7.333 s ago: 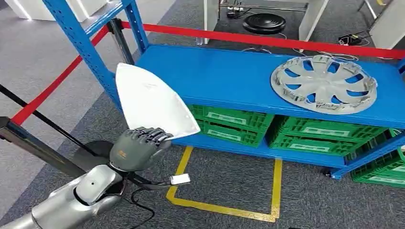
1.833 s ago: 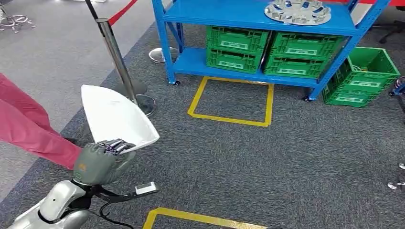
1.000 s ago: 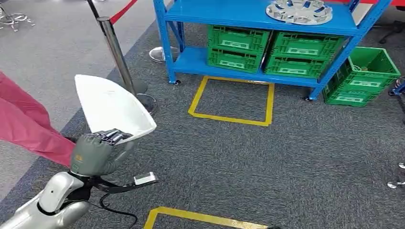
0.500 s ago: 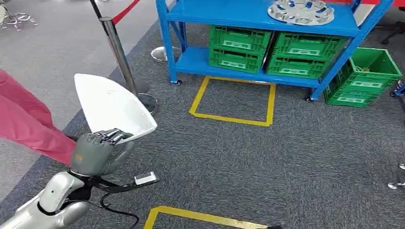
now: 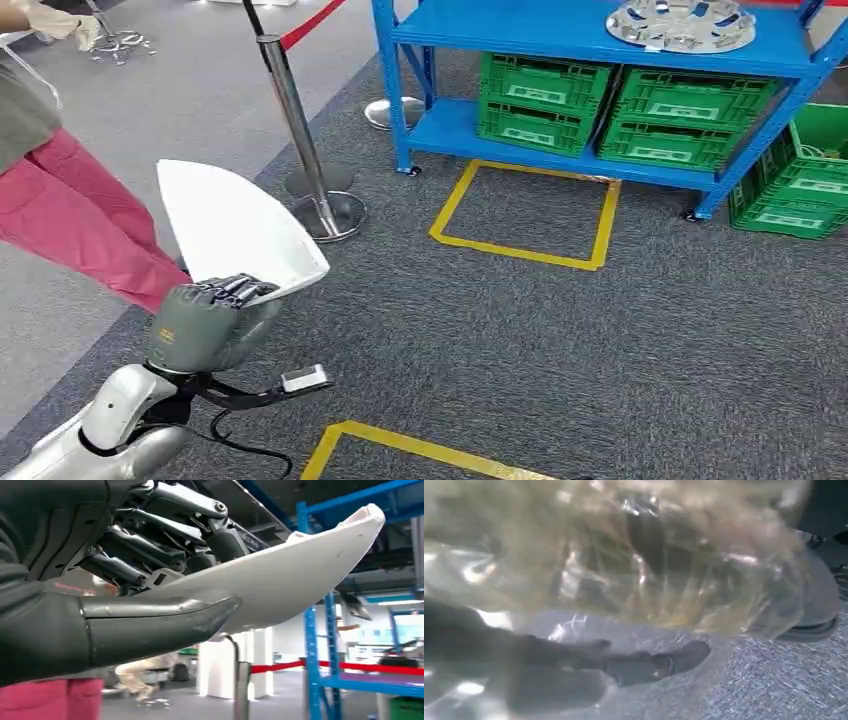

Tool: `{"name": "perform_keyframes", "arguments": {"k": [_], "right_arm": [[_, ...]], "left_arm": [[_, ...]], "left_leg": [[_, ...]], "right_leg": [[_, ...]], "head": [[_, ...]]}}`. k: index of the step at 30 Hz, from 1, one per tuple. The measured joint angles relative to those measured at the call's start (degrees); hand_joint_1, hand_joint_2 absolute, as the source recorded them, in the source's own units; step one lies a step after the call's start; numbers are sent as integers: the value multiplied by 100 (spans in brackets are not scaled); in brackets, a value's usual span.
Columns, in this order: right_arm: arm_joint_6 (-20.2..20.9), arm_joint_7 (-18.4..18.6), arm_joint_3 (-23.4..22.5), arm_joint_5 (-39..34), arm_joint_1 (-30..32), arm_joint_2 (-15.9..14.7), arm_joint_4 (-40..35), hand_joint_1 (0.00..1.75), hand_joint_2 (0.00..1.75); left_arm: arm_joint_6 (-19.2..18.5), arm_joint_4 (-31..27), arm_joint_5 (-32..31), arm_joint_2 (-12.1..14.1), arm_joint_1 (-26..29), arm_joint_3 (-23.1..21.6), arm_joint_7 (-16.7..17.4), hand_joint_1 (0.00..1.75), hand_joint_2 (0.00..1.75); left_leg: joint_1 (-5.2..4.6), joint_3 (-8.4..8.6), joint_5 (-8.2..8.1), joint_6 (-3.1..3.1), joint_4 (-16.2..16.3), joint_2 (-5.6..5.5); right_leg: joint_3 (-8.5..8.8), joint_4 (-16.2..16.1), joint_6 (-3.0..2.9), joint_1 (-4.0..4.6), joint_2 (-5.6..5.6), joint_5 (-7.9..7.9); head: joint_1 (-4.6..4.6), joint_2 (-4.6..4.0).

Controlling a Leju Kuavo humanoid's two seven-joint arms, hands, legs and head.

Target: Take the parts from the cabinet and place them on the table.

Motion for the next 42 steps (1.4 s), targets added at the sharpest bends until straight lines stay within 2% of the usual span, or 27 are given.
{"name": "perform_keyframes", "arguments": {"k": [2, 4, 5, 7, 8, 9, 13, 15, 16, 18, 19, 20, 22, 23, 24, 27, 28, 30, 31, 33, 34, 36, 37, 38, 39, 40, 42], "right_arm": [[4, 2, 2, -2, 41, -7, 0, 0, 0], [20, 4, 2, -20, 58, -9, 20, 0, 0], [22, 9, 2, -22, 55, -9, 22, 0, 0], [18, 11, 2, -20, 36, -9, 18, 0, 0], [9, 11, 2, -15, 31, -9, 9, 0, 0], [0, 11, 2, -11, 33, -9, -15, 0, 0], [-33, 13, 2, -7, 21, -48, -87, 0, 0], [-35, 11, 9, -9, 24, -52, -125, 0, 0], [-42, -15, 9, -9, 33, -55, -127, 0, 0], [-50, -3, 15, -9, 62, -81, -127, 0, 0], [-59, 46, 20, -9, 74, -87, -127, 0, 0], [-59, 72, 24, -9, 77, -90, -129, 0, 0], [-59, 79, 31, -9, 72, -94, -129, 0, 0], [-57, 79, 31, -9, 67, -96, -131, 0, 0], [-50, 79, 31, -13, 65, -96, -129, 0, 0], [-44, 129, 35, -9, 50, -101, -164, 0, 0], [-46, 185, 37, -4, 47, -101, -203, 0, 0], [-50, 249, 39, -2, 34, -105, -238, 0, 0], [-50, 249, 39, -4, 41, -109, -238, 0, 0], [-50, 258, 42, -4, 48, -109, -238, 0, 0], [-50, 258, 44, -4, 48, -109, -238, 0, 0], [-50, 260, 44, -4, 40, -109, -238, 0, 0], [-50, 260, 44, -4, 37, -109, -243, 0, 0], [-50, 260, 46, -4, 35, -109, -258, 0, 0], [-50, 260, 44, -2, 34, -111, -267, 0, 0], [-50, 260, 44, -2, 28, -116, -269, 0, 0], [-55, 260, 46, -2, 18, -122, -273, 0, 0]], "left_arm": [[29, 2, 0, -2, 33, 0, -2, 175, 175], [63, 13, 2, -2, 77, 0, -20, 175, 175], [61, 13, 2, -4, 79, -2, -20, 175, 175], [37, 11, 0, -4, 69, 0, -20, 175, 175], [28, 7, -2, -2, 60, 4, -15, 175, 175], [0, 2, -6, -6, 40, 7, -7, 175, 175], [0, -11, -20, -7, 63, 15, 2, 175, 175], [-7, -26, -26, -11, 48, 17, 11, 175, 175], [-7, -31, -26, -13, 38, 17, 13, 175, 175], [-22, -31, -26, -24, 45, 13, 22, 175, 175], [-22, -31, -26, -24, 62, 9, 26, 175, 175], [-20, -28, -26, -24, 74, 7, 26, 175, 175], [-7, -28, -26, -24, 75, 9, 26, 175, 175], [-2, -31, -26, -24, 75, 9, 26, 175, 175], [0, -31, -26, -26, 70, 9, 28, 175, 175], [-15, -37, -24, -31, 63, 9, 42, 175, 175], [-15, -46, -20, -26, 62, 11, 44, 175, 175], [-15, -59, -17, -20, 42, 15, 46, 175, 175], [-15, -59, -17, -22, 12, 20, 46, 175, 175], [-17, -59, -17, -39, 25, 15, 46, 175, 175], [-17, -59, -17, -39, 34, 15, 46, 175, 175], [-17, -59, -17, -39, 35, 15, 46, 175, 175], [-17, -59, -17, -39, 35, 15, 48, 175, 175], [-17, -61, -17, -37, 31, 20, 48, 175, 175], [-17, -63, -17, -39, 21, 24, 48, 175, 175], [-17, -76, -17, -46, 4, 26, 48, 175, 175], [-20, -77, -17, -44, 26, 26, 52, 175, 175]], "left_leg": [[0, -407, -479, -5, 987, 86], [-7, -499, -549, 27, 1324, 87], [-14, -367, -410, 59, 1143, 89], [-66, 191, 31, 169, 227, 190], [-137, 434, 85, 252, -217, 489], [-206, 507, 1, 290, -347, 679], [-188, 465, 48, 371, -423, 383], [-146, 450, 89, 425, -452, 263], [-147, 437, 95, 447, -452, 195], [-157, 408, 105, 464, -450, 30], [-158, 409, 111, 463, -449, -57], [-157, 414, 113, 460, -447, -141], [-153, 428, 123, 441, -435, -317], [-152, 426, 121, 423, -424, -384], [-177, 389, 127, 393, -400, -445], [-123, 283, 206, 271, -398, -677], [-142, 273, 213, 241, -390, -768], [-169, 145, -22, 189, -112, -222], [-150, -63, -259, 148, 323, -33], [-100, -514, -625, 100, 1244, 73], [-82, -593, -620, 84, 1400, 78], [-53, -368, -283, 66, 998, 117], [-50, -82, -19, 73, 483, 182], [-56, 224, 198, 95, -46, 358], [-129, 364, 95, 108, -256, 575], [-147, 358, 80, 193, -352, 544], [-162, 321, 68, 261, -337, 430]], "right_leg": [[-32, 3, -23, 53, -162, 4], [-46, 4, -31, 96, -313, 2], [-45, 4, -35, 118, -384, -1], [-19, 4, -43, 150, -522, -11], [0, 2, -41, 157, -585, -20], [-20, 20, -8, 211, -644, -43], [2, -2, 74, 224, -908, -68], [-195, 381, 119, 168, -247, -363], [-387, 794, 128, 162, -124, -567], [-865, 1726, 144, 164, -48, -905], [-939, 1827, 153, 164, -48, -849], [-875, 1661, 149, 162, -47, -670], [-446, 723, 134, 137, 42, -109], [-216, 216, 130, 102, 327, 97], [-156, 80, 116, 67, 607, 6], [-99, 36, 61, 107, 418, 10], [-81, -4, 25, 68, 324, 33], [-44, -43, -54, 52, 159, 42], [-37, -42, -67, 62, 47, 34], [-37, -40, -79, 70, -148, 17], [-34, -40, -74, 70, -232, 9], [-3, -39, -53, 70, -390, -20], [30, -39, -36, 69, -459, -41], [71, -39, -11, 69, -524, -65], [83, -40, 29, 109, -577, -92], [78, -15, 73, 130, -638, -121], [118, -61, 119, 129, -770, -131]], "head": [[-4, 0], [-4, 0], [-4, 0], [-4, 0], [-2, 0], [0, -2], [-8, 0], [33, 0], [48, 0], [53, 0], [46, 0], [53, 0], [50, 0], [55, 0], [50, 0], [42, 0], [42, 0], [-33, 0], [-44, 0], [-44, 0], [-44, 0], [-44, 0], [-41, 0], [-44, 0], [-41, 0], [-46, 0], [-11, 0]]}}
